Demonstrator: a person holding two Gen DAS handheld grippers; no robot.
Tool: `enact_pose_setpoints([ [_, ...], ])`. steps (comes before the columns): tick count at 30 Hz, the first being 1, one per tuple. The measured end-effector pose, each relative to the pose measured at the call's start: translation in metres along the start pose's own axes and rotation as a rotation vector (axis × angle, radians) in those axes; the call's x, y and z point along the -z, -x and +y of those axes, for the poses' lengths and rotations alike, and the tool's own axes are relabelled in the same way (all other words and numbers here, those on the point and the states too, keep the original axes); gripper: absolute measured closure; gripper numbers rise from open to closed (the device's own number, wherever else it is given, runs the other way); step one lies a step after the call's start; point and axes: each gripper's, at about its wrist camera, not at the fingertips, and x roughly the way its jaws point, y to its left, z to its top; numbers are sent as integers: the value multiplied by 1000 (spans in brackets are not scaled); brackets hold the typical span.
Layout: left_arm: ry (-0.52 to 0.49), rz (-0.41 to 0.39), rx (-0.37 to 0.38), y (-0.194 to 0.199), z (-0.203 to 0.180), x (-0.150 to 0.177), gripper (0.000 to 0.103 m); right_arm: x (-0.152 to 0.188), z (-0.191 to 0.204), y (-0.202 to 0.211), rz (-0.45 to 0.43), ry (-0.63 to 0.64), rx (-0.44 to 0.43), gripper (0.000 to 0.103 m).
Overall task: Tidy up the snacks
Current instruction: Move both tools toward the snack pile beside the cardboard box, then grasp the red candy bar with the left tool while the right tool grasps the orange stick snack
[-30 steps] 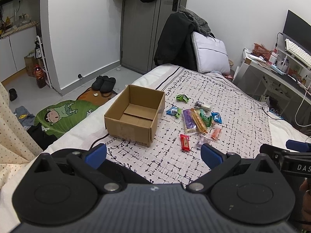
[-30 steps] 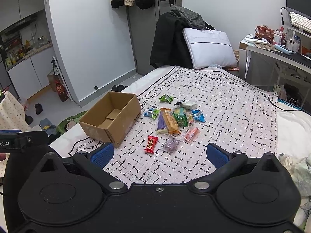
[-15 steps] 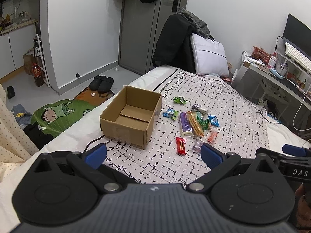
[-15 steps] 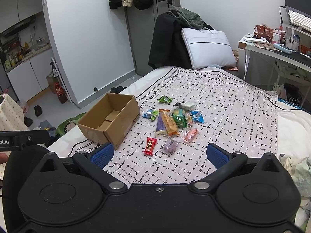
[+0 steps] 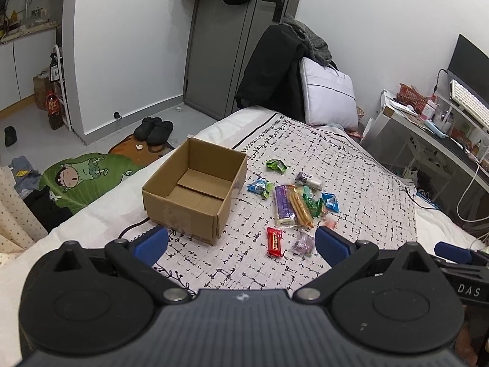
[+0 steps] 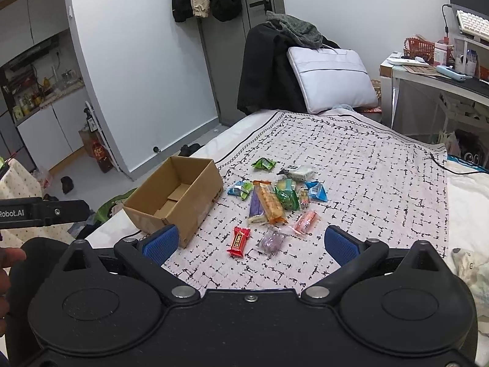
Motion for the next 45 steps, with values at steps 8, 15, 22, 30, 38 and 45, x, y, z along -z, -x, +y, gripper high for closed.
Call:
enact_pose_setpoints([
  [8,25,12,12,-22,-3,-2,3,2,-18,-18,20,-36,-8,2],
  [15,47,34,32,-43,-8,-3,3,5,-32,-36,43,-71,-14,5],
  [22,64,70,34,-70,-14,-4,8,9,-47,-59,84,-109,-13,9],
  [30,95,131,49,-106,-21,-4,21,11,-62,-93,148,-152,-36,29],
  [38,110,200,48,-145,-28,-4,33,9,-78,-125,196,-201,-42,35],
  [45,121,256,49,-179,-30,-7,41,3,-90,-153,227,-227,-35,36],
])
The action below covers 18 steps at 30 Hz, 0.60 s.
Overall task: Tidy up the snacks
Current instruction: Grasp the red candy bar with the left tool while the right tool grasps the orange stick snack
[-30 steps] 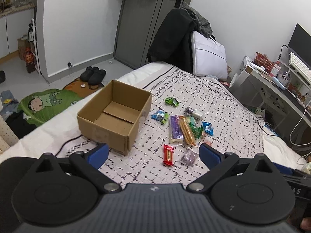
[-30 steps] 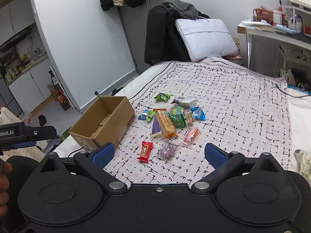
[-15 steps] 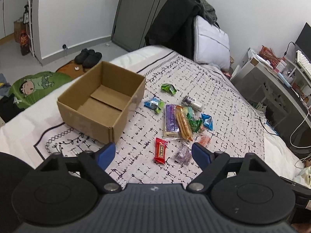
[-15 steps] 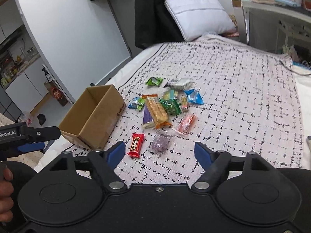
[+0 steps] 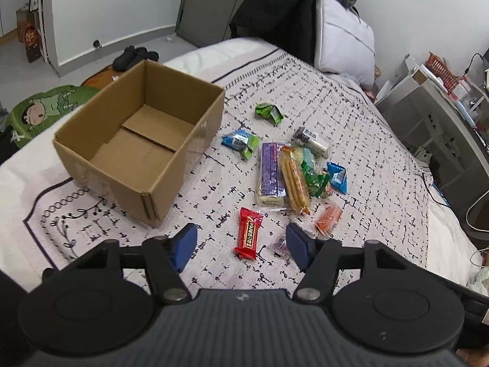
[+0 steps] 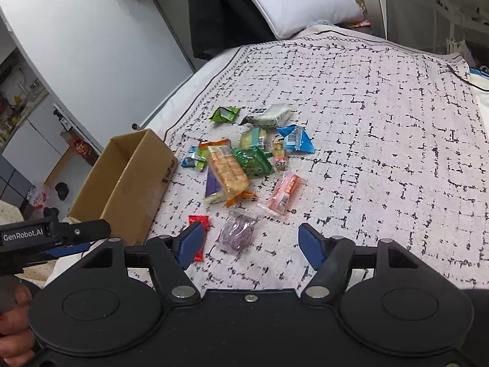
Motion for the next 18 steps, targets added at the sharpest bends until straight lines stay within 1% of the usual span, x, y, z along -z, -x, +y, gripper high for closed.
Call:
enact_pose_setpoints([
  [9,-16,97,11,-49,-11,-10,49,-13,-13,-36,48,-69,-7,42],
  [11,-20,119,9,-60,-13,-12,51,-15,-15,-43,57,-80,-8,46],
  [14,-24,148,8,-75,-14,-15,52,-18,-19,-54,73,-101,-8,48],
  [18,-20,184,10,-96,-15,-15,54,-22,-24,-70,93,-125,-1,48],
])
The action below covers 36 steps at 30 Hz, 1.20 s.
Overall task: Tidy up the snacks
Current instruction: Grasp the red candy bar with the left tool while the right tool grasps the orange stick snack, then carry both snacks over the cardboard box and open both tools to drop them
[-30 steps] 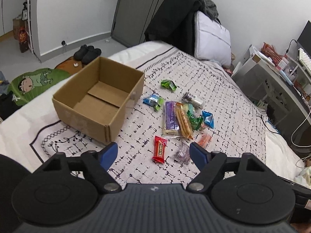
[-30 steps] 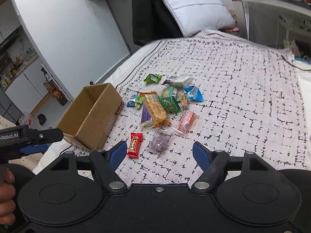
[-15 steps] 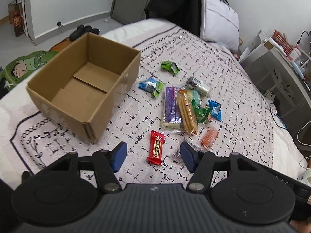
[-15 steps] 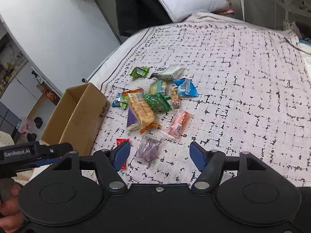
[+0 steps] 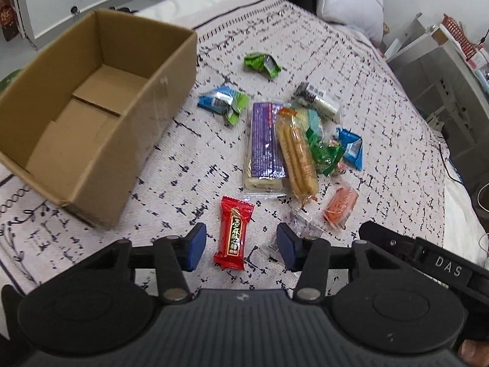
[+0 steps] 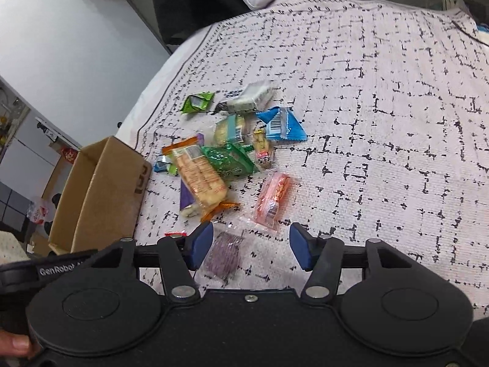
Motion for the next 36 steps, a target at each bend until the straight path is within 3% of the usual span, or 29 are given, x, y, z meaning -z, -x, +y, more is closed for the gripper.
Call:
enact_pose_setpoints([
  [13,44,85,-32,-59,12,-3,65,-12,-1,-44,41,0,41,49],
  [20,-9,74,-50,-65,2,-6,65,-15,0,-57,47,18,61,50],
  [21,-7,73,-53,-66,2,-5,66,-15,1,-59,47,24,65,52],
  [25,16,66,-48,-65,5,-6,78,-14,6,-66,37,66,101,79],
  [36,58,-72,-23,-24,10,-11,82,-11,22,-53,49,128,138,84],
])
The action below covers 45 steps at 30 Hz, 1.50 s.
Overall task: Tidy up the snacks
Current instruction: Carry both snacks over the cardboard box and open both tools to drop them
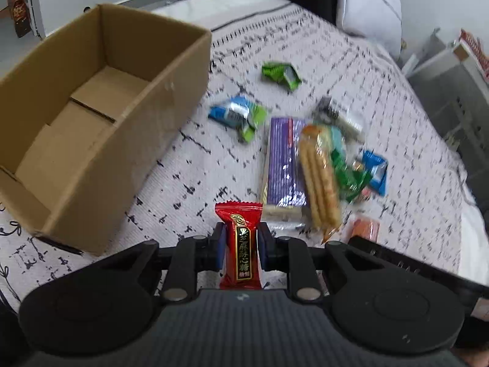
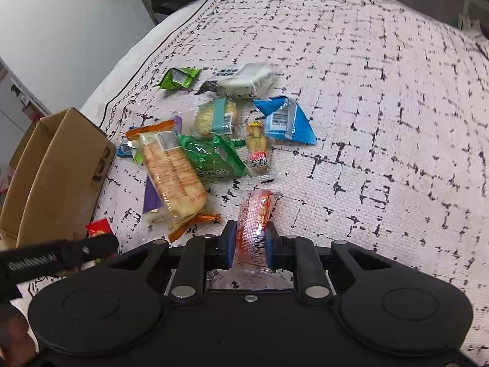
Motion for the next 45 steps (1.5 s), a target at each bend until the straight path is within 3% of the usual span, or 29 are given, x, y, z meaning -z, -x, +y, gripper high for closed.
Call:
enact_pose_setpoints([
  [11,1,-111,50,42,4,0,82,-10,25,45,-57,21,-23,85],
  [25,76,-287,98,107,37,-30,82,-13,65,85,-135,62,-68,85],
  [45,201,-337,169,127,98,-46,82,-13,142,109,-224,132,-123,85],
])
